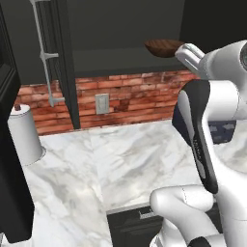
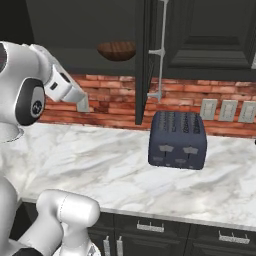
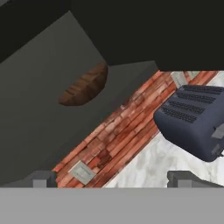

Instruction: Take the smaller bowl and place it next to the appetizer plate on the dining counter , and place the larger bowl next to the plate with cooked food.

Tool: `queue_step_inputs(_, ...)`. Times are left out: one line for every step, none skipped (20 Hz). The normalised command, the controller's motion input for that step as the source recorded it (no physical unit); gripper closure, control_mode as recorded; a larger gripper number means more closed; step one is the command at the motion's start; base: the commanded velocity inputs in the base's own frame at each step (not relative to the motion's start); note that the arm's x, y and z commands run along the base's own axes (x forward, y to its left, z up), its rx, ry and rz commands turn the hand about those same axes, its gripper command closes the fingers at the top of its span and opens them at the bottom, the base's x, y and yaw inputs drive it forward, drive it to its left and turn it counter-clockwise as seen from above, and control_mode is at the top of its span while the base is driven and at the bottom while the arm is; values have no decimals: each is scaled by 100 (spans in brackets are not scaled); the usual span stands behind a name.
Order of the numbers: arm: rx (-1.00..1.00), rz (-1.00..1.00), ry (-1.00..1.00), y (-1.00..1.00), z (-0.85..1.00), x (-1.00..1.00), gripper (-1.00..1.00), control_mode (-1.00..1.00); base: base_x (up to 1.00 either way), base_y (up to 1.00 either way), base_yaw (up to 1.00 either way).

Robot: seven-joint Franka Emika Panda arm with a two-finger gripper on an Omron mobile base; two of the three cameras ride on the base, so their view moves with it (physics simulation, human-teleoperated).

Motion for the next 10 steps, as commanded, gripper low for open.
queue_step_inputs(1,0,10,8,59,39,-100,-100,0,0,0)
queue_step_inputs(1,0,9,9,51,44,-100,-100,0,0,0)
queue_step_inputs(0,0,8,4,37,51,-100,-100,0,0,0)
queue_step_inputs(0,0,10,0,20,61,-100,-100,0,0,0)
queue_step_inputs(0,0,11,0,6,62,-100,-100,0,0,0)
queue_step_inputs(0,0,13,0,0,63,-100,-100,0,0,0)
queue_step_inputs(0,0,13,0,0,69,-100,-100,0,0,0)
queue_step_inputs(1,0,13,0,0,75,-100,-100,0,0,0)
queue_step_inputs(1,0,11,0,0,79,-100,-100,0,0,0)
queue_step_inputs(1,0,11,0,0,84,-100,-100,0,0,0)
